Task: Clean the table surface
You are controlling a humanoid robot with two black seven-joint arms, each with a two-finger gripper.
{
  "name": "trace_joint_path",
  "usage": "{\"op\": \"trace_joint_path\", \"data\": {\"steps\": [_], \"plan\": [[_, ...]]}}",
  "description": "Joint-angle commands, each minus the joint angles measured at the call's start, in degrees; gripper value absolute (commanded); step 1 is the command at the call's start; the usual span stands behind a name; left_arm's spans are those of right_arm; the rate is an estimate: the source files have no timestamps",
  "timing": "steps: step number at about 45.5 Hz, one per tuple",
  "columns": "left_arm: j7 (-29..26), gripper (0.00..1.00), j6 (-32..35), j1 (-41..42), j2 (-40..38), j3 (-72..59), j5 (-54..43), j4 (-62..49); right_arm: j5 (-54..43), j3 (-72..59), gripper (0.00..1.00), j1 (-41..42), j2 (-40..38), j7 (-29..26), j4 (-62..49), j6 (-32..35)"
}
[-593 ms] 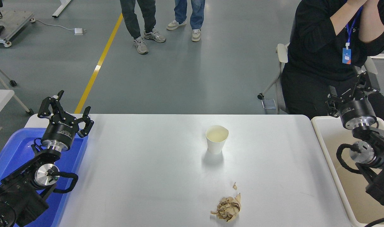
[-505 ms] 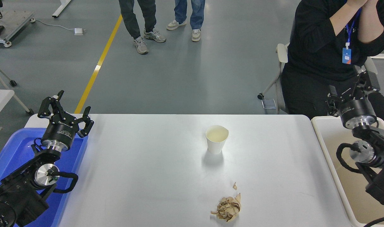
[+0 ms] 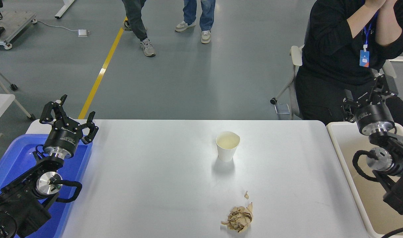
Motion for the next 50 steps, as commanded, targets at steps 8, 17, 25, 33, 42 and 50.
{"op": "trace_joint_path", "data": {"steps": [8, 17, 25, 33, 42, 50], "plan": [[0.0, 1.0, 0.0, 0.0, -0.03, 0.0, 0.0, 0.01, 0.57, 1.22, 0.98, 1.01, 0.64, 0.12, 0.71, -0.27], [0.0, 1.0, 0.0, 0.0, -0.03, 0.0, 0.0, 0.01, 0.75, 1.04, 0.98, 1.01, 0.82, 0.03, 0.18, 0.0], [0.0, 1.0, 0.0, 0.0, -0.03, 0.0, 0.0, 0.01, 0.75, -0.01, 0.98, 1.01, 0.73, 0.03, 0.0, 0.26], [0.0, 1.0, 0.0, 0.0, -0.03, 0.0, 0.0, 0.01, 0.66, -0.19, 0.98, 0.83, 0.64, 0.03, -0.17, 0.17], [0.0, 1.0, 0.0, 0.0, -0.03, 0.0, 0.0, 0.01, 0.48, -0.28, 0.98, 1.18, 0.11, 0.03, -2.37, 0.09], [0.0, 1.0, 0.0, 0.0, -0.03, 0.0, 0.0, 0.01, -0.48, -4.48, 0.98, 2.76, -0.85, 0.03, -3.6, -0.09]]}}
